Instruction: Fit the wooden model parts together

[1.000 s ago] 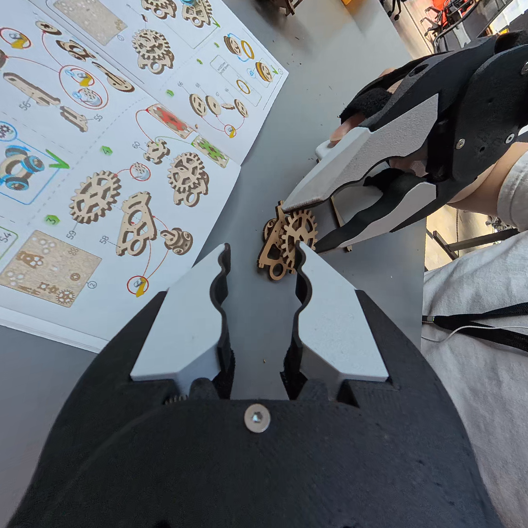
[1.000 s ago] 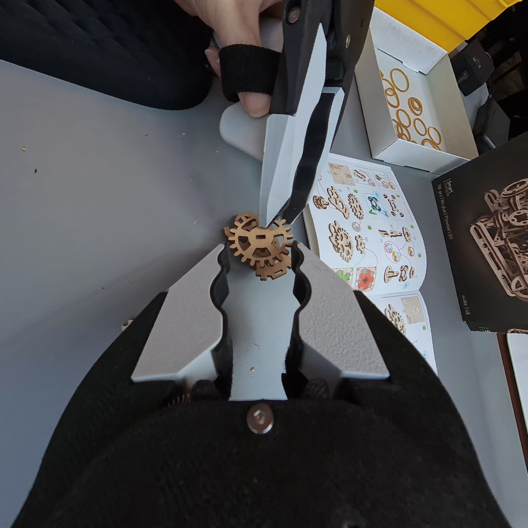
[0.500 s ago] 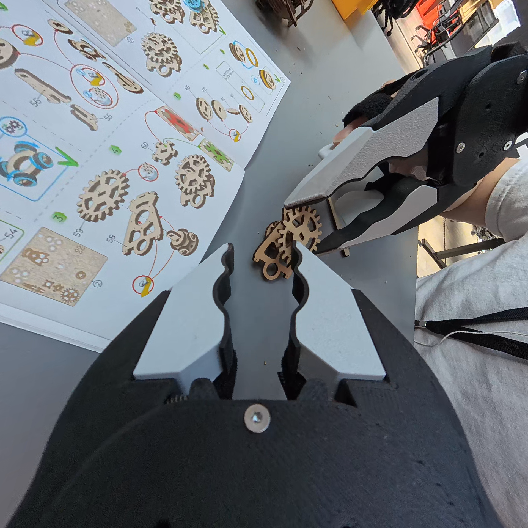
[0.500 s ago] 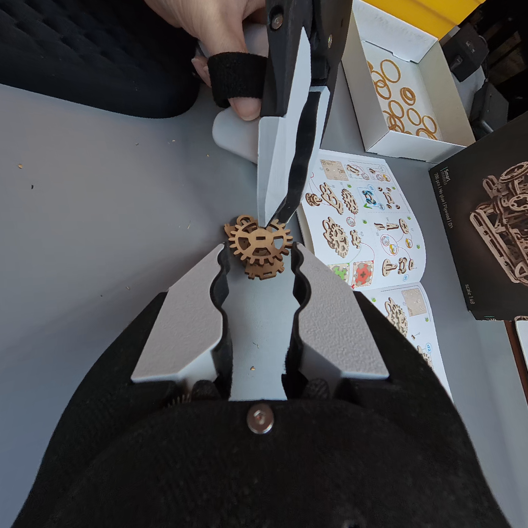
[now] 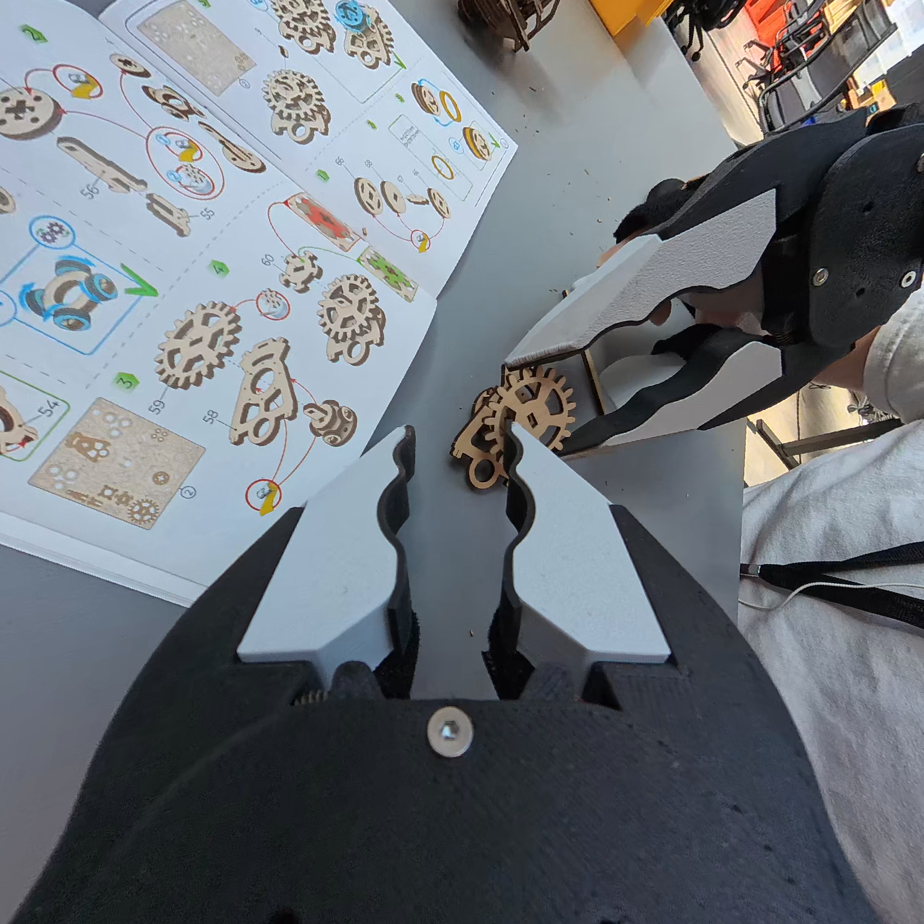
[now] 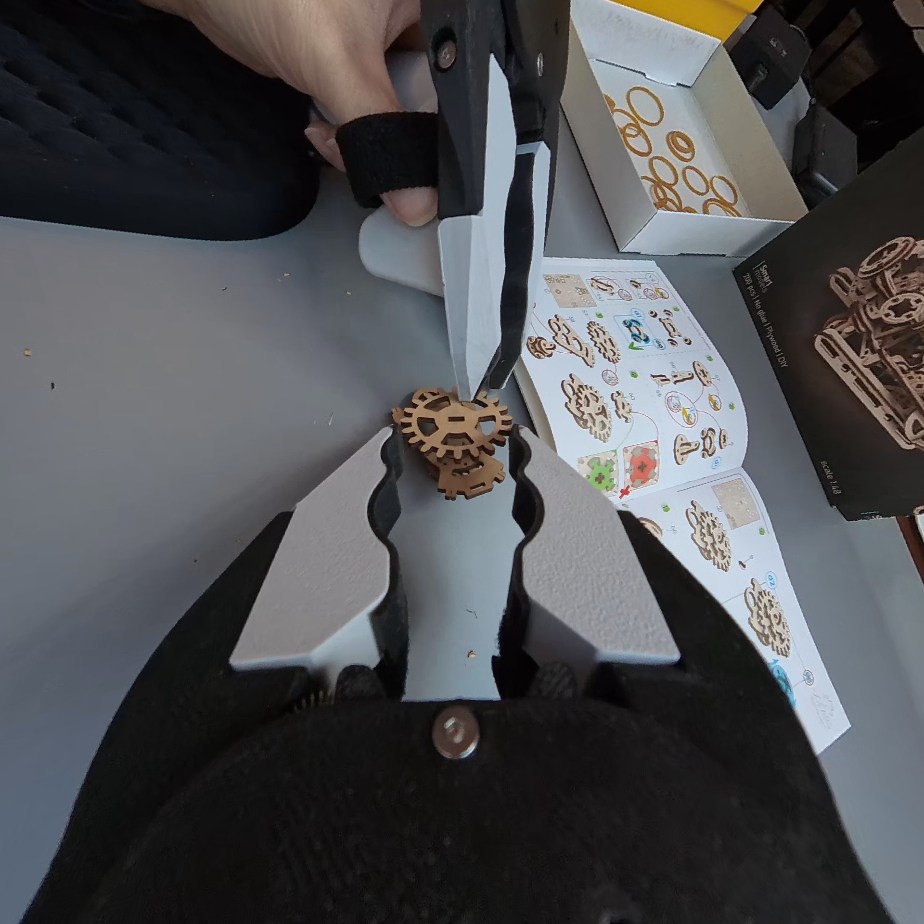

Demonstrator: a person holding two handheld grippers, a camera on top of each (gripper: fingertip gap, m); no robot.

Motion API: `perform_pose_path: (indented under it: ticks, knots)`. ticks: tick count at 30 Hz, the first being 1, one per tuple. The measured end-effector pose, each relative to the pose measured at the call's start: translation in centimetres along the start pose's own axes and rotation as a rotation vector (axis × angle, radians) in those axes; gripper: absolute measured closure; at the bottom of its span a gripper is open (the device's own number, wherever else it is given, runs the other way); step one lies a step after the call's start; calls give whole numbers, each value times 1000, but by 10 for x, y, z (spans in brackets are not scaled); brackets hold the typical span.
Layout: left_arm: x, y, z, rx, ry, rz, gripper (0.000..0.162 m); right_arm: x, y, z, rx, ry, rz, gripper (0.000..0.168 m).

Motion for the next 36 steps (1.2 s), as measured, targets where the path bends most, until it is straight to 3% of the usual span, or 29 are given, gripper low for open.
perform_pose_path:
  ticks: [25,29,36]
  knots:
    - [-2,3,1,14,25,-13,130,1,1,7,-8,-36,-2,126]
    - [-2,4,2,26,27,-14,129,-2,-6,1,-79,8,-33,125]
    - [-2,4,2,26,27,-10,128,-5,-11,0,-119,27,-48,143]
Point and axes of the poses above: each gripper's, where its closed fingertips meet, y out along the fingers, z out of its underside, x = y × z across the jaws, the point moved 6 cm from there along -y, back along the fingers, and after that the axes turned 3 degrees about x, right-handed, at the moved point
